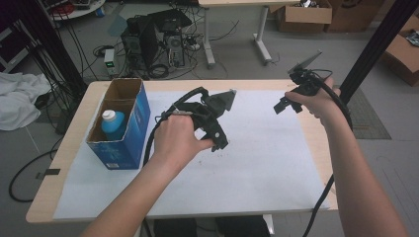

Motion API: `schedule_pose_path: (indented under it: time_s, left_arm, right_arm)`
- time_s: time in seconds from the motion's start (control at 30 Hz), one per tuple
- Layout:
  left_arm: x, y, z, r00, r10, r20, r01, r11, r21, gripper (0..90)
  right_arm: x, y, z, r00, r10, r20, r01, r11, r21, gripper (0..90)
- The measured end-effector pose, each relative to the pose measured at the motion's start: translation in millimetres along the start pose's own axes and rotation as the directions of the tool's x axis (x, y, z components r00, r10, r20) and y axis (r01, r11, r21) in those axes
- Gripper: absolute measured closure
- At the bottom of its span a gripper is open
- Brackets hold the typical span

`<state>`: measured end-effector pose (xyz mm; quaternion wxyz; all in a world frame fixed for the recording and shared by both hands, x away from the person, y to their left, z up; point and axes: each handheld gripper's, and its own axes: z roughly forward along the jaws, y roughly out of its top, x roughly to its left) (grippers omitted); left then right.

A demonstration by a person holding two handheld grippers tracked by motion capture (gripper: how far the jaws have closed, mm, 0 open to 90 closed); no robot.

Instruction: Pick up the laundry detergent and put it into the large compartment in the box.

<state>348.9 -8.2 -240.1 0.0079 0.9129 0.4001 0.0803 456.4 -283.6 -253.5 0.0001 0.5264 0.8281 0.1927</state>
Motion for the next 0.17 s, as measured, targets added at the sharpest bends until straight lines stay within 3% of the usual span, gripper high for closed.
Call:
schedule_pose_path:
  time_s: [0.17]
  left_arm:
    - [0.1,-0.4,0.5,1.0,0.006,0.002,-0.006,1.0,0.0,0.1]
  right_arm:
    - [0.6,-0.6,0.4,1.0,-0.001,0.0,0.001,1.0,0.001,21.9]
